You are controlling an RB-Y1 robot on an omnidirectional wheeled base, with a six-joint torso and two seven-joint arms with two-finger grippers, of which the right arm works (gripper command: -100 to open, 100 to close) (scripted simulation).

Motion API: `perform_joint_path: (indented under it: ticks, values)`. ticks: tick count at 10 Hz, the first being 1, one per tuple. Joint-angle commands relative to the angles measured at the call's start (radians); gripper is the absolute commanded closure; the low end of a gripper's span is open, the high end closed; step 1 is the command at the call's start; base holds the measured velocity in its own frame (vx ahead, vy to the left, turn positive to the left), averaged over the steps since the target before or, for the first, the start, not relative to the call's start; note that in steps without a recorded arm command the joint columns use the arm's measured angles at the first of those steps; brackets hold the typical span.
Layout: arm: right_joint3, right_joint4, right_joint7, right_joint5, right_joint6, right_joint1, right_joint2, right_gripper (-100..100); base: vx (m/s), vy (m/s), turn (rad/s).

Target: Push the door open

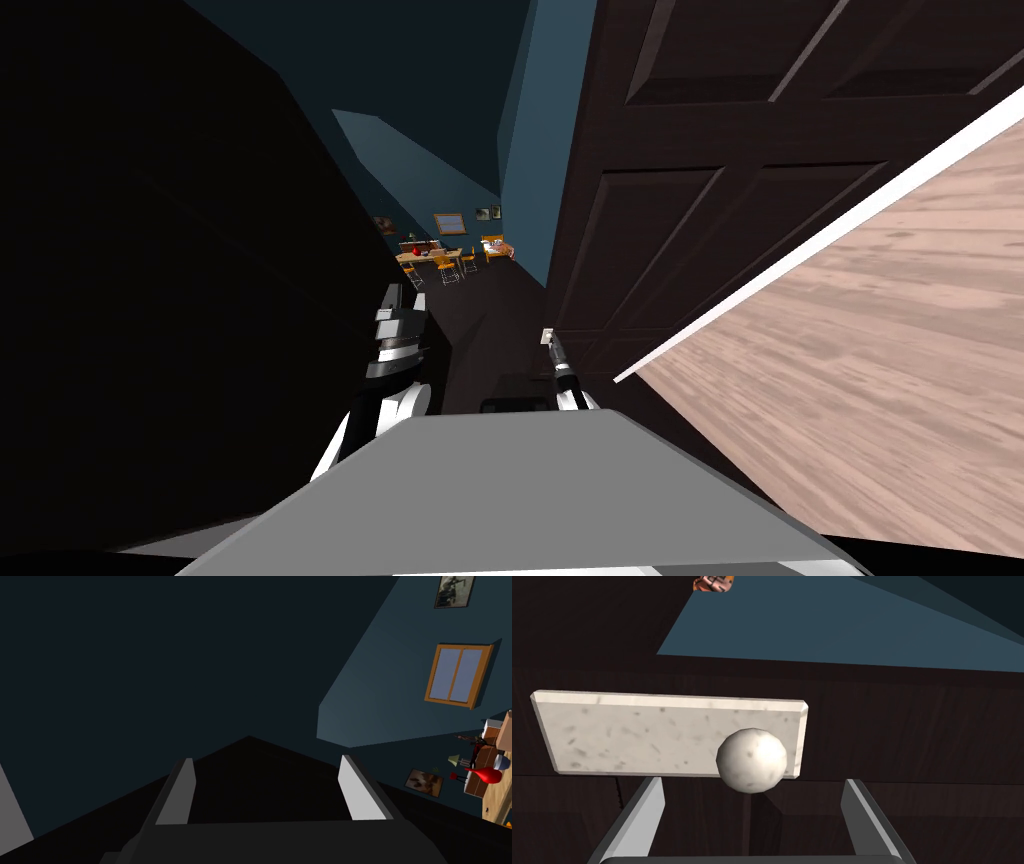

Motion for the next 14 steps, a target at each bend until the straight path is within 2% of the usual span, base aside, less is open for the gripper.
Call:
perform_joint_path:
  ticks: [1, 3, 4, 9, 14]
  values:
    - [-0.003, 0.004, 0.002, -0.001, -0.004, -0.001, 0.004, -100, 0.184, 0.013, 0.019]
    - [-0.003, 0.005, 0.002, -0.001, -0.005, -0.001, 0.005, -100, 0.119, 0.026, -0.001]
    - [-0.003, 0.005, 0.002, -0.001, -0.005, -0.001, 0.005, 100, -0.014, -0.001, 0.013]
    - [-0.003, 0.005, 0.002, -0.001, -0.005, -0.001, 0.005, 100, -0.009, -0.003, 0.003]
    - [-0.042, 0.015, 0.014, -0.018, -0.001, -0.008, -0.01, 100, 0.159, 0.03, -0.029]
